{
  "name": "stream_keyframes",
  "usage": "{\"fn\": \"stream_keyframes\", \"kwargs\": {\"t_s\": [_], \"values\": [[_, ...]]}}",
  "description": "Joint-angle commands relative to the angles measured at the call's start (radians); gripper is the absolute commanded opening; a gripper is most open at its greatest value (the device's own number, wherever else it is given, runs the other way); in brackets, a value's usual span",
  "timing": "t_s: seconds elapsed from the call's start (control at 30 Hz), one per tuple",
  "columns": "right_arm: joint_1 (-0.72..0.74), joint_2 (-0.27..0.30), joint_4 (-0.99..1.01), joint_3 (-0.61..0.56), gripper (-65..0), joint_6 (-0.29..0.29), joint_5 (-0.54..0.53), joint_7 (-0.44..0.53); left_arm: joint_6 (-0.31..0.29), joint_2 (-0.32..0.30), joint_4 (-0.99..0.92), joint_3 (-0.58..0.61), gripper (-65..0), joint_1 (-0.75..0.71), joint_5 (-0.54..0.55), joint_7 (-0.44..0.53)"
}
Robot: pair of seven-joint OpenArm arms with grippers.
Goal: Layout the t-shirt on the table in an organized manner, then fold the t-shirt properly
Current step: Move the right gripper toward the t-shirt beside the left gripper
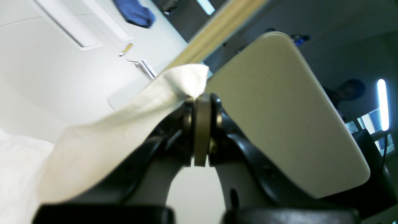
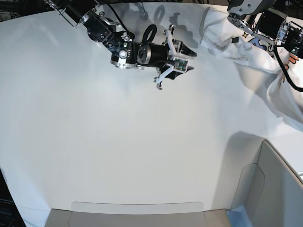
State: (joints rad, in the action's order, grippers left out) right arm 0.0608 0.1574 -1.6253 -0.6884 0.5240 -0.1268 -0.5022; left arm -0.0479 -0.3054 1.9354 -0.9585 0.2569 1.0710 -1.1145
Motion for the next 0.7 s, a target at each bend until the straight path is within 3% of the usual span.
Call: {"fn": "stream_keyframes", "kwargs": {"t_s": [0.0,0.17,0.47,0.67], "values": [[0.024,-0.011,0.0,-0.049,-40.1,0.002,-0.018,0.03,-0.013,-0.018,0.014,0.005,-65.0,0.02,0.031,0.018],[0.076,-0.091,0.104,-0.225,-40.1,0.002,-0.02,0.03,-0.013,-0.024,0.017,0.003,-65.0,-0.008,0.031,0.02],[0.142,-0.29,0.417,-0.236,-40.1,0.002,-0.015,0.049,-0.013,-0.021,0.019,-0.034,-65.0,-0.008,0.036,0.011],[0.181,-0.314,0.59,-0.239,-40.2,-0.003,-0.018,0.167,-0.013,-0.019,0.019,-0.034,-65.0,-0.008,0.036,0.011]]}}
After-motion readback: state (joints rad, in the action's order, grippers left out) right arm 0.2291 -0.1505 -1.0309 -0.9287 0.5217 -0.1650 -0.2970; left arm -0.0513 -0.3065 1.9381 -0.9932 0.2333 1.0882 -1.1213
